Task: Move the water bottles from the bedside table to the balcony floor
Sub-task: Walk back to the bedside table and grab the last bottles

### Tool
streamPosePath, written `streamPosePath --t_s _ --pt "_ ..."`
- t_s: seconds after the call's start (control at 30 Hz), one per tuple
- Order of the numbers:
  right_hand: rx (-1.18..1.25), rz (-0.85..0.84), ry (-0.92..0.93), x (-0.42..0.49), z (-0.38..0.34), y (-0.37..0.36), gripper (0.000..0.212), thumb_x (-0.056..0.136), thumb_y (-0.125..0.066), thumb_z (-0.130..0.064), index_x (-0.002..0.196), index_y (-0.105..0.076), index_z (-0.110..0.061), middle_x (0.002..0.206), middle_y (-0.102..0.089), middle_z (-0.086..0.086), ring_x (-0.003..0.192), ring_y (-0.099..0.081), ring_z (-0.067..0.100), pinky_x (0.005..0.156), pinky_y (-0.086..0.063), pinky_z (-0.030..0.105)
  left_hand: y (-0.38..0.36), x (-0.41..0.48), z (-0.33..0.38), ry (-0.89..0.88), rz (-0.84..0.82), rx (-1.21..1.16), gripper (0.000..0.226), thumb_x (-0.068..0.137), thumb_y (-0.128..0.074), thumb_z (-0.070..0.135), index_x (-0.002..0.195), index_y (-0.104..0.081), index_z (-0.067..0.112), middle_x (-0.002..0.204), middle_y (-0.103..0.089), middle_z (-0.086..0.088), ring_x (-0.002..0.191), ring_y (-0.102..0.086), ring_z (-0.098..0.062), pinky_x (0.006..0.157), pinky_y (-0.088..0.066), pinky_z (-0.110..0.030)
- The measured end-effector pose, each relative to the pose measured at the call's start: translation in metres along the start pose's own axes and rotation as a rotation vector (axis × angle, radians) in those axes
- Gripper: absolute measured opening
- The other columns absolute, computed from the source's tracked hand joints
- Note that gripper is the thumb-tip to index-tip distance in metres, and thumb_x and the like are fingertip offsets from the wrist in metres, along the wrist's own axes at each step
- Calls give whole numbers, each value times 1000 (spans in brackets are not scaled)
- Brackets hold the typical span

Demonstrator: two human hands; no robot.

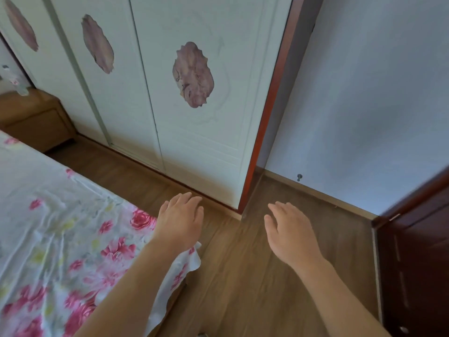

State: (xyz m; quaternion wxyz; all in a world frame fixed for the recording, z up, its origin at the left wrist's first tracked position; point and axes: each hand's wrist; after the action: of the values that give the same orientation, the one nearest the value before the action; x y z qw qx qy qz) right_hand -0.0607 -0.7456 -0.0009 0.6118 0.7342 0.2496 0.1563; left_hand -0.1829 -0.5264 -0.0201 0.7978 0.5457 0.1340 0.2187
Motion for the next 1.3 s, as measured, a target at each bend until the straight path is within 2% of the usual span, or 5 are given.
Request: streamPosePath --t_s 0.27,0.67,0.97,1.1,1.3 --pt "74 -8 83 129 4 8 51 105 -27 -45 150 -38 -26 156 -38 -7 147 -29 14 122 -20 32 -6 119 1 71 14 35 42 104 -31 35 140 -51 24 145 -49 5 138 -38 -16 115 -27 -39" --pt "121 -81 443 365 16 27 48 104 -35 -41 147 -45 -21 153 -44 -1 143 -37 16 118 -31 31 -10 266 7 429 204 -20 41 104 -33 37 137 -54 26 143 -52 8 137 -42 -12 119 -29 -40" --pt "128 -121 679 467 -75 26 46 103 -36 -41 143 -49 -21 150 -47 -1 141 -39 18 116 -33 34 20 308 -40 671 339 -4 42 105 -31 39 139 -51 26 144 -50 8 137 -41 -13 117 -29 -38" --pt "117 -122 750 503 -130 15 38 103 -41 -30 130 -58 -10 133 -59 6 126 -49 26 105 -39 38 27 327 -84 732 363 -16 43 105 -30 39 142 -48 25 147 -47 8 138 -38 -15 117 -25 -36" --pt "50 -113 793 554 -210 10 33 102 -42 -27 119 -61 -5 122 -61 11 117 -50 31 97 -41 41 44 367 -155 781 363 -69 46 105 -30 41 146 -43 25 154 -39 4 145 -30 -18 119 -23 -40"
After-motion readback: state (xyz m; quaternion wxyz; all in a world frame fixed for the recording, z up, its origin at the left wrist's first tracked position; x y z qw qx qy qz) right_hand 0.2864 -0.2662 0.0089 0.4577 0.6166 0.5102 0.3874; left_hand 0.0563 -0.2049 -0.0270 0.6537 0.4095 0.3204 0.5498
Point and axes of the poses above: each hand's wrist, its own x-axis towards the middle knuckle, its own y-axis out of the back of the hand, z = x × y
